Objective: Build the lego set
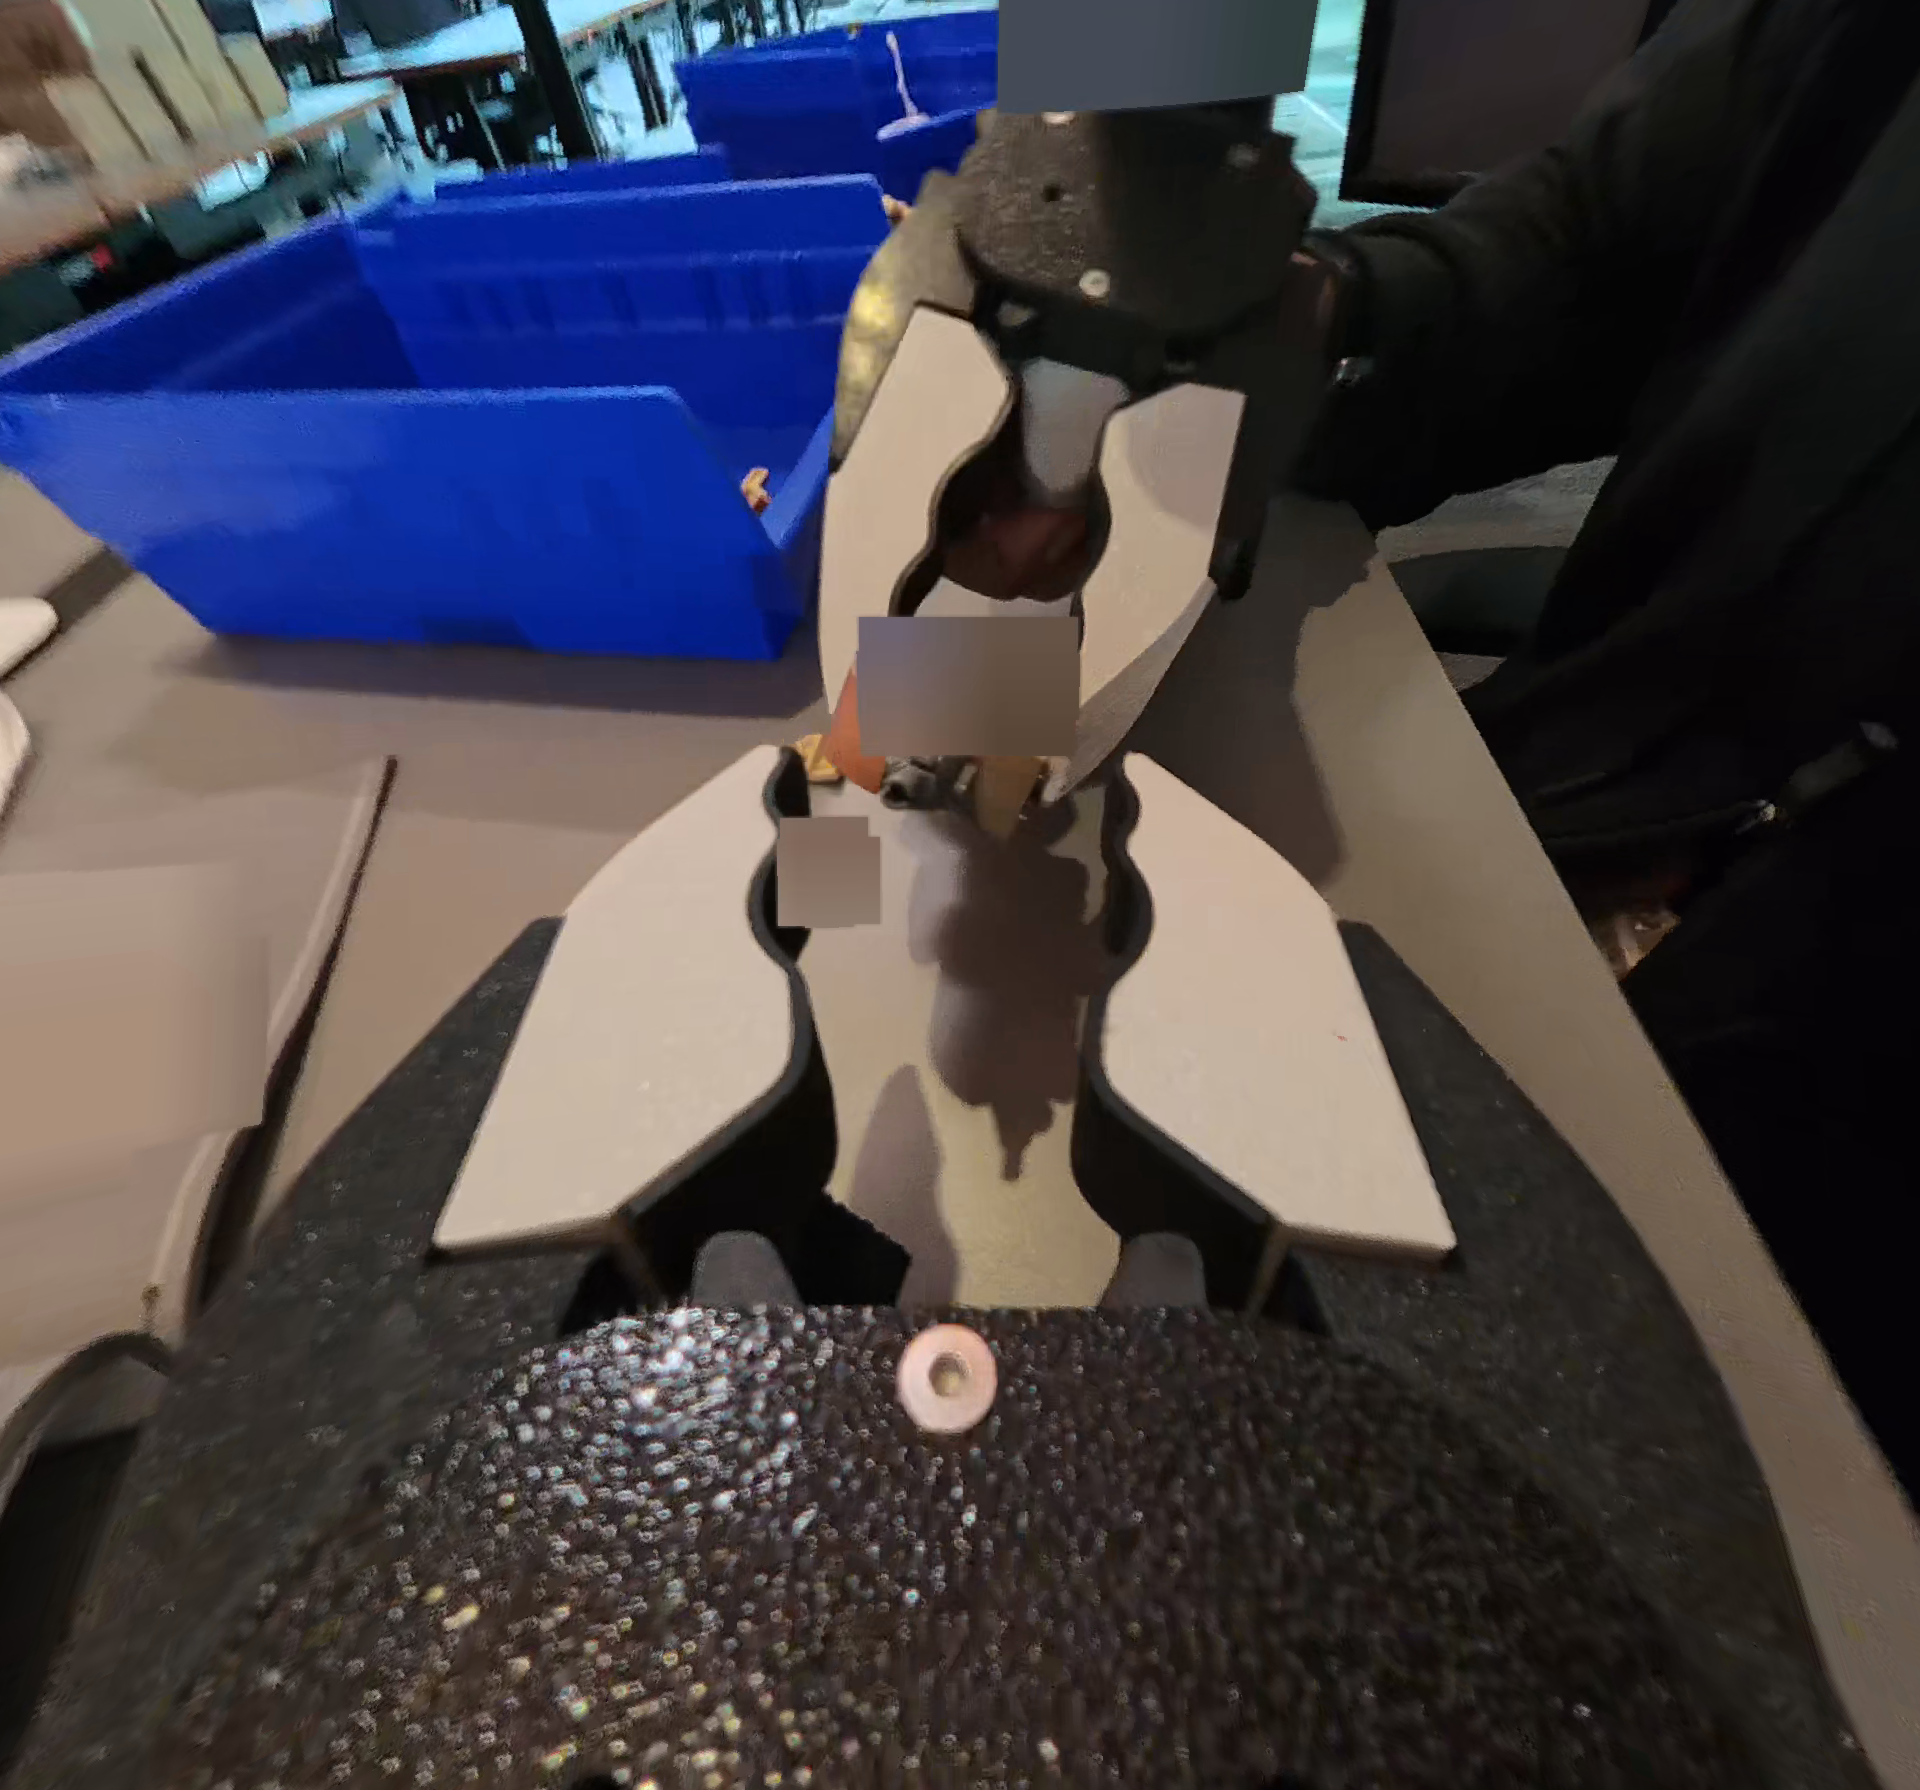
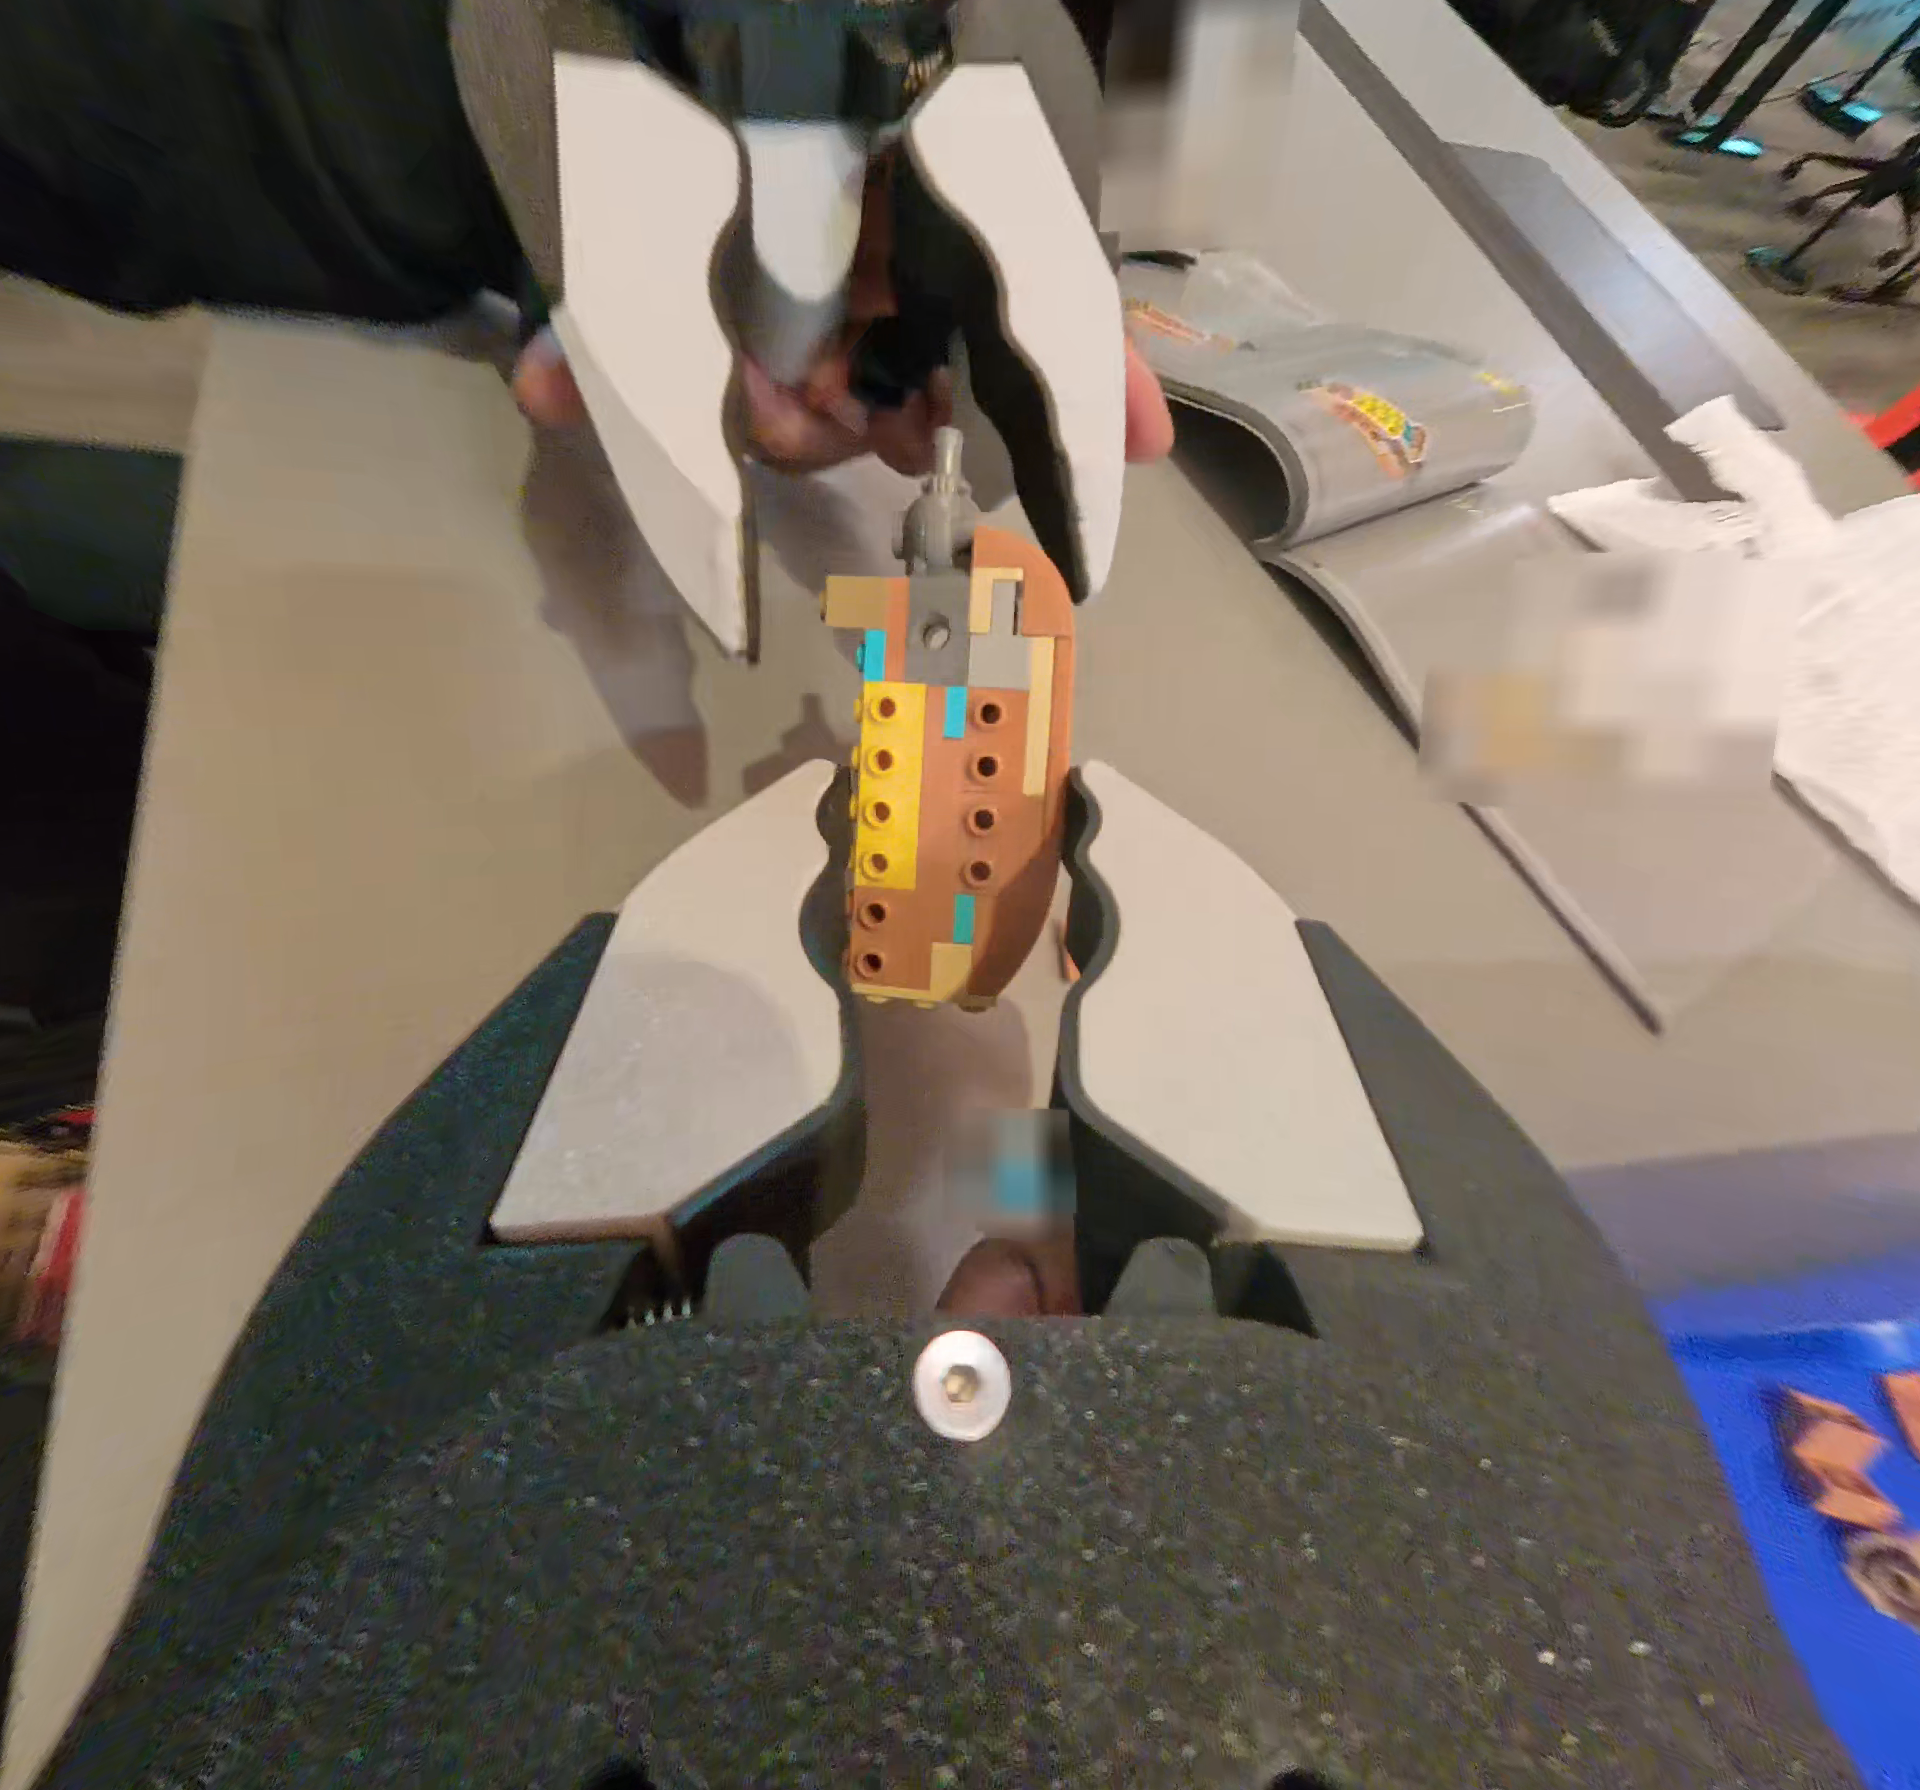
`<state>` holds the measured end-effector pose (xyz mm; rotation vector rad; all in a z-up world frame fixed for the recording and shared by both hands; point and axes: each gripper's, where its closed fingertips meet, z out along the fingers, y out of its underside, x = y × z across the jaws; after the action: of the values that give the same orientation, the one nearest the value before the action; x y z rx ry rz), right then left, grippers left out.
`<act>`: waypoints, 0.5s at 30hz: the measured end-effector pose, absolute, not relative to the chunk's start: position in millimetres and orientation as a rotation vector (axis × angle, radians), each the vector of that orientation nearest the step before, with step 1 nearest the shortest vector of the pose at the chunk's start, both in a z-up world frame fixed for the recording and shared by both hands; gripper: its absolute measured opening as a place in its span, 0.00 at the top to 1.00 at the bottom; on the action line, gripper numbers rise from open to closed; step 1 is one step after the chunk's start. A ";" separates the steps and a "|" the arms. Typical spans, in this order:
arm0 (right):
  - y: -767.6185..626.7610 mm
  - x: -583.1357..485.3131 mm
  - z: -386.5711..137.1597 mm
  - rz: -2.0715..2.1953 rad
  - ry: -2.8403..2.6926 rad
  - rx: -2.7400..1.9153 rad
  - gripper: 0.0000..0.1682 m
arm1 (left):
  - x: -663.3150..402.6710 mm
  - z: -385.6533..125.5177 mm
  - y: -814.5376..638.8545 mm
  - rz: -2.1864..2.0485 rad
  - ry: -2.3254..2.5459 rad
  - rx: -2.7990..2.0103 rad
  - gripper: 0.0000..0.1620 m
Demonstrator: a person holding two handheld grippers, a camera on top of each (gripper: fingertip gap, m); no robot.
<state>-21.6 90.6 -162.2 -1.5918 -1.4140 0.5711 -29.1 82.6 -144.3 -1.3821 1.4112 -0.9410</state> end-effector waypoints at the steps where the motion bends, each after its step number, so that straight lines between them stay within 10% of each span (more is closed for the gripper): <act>1: 89.0 -23.0 -160.2 0.616 -1.401 -1.601 0.77 | -28.3 -144.0 82.5 -0.917 1.422 -1.345 0.67; 15: 74.3 -31.2 -152.9 0.770 -1.422 -1.569 0.77 | -24.1 -135.7 72.0 -0.909 1.435 -1.144 0.73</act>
<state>-31.2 74.3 -152.9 -1.5693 -1.4219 0.7698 -24.1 72.0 -135.7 -1.1437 1.4351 -0.9090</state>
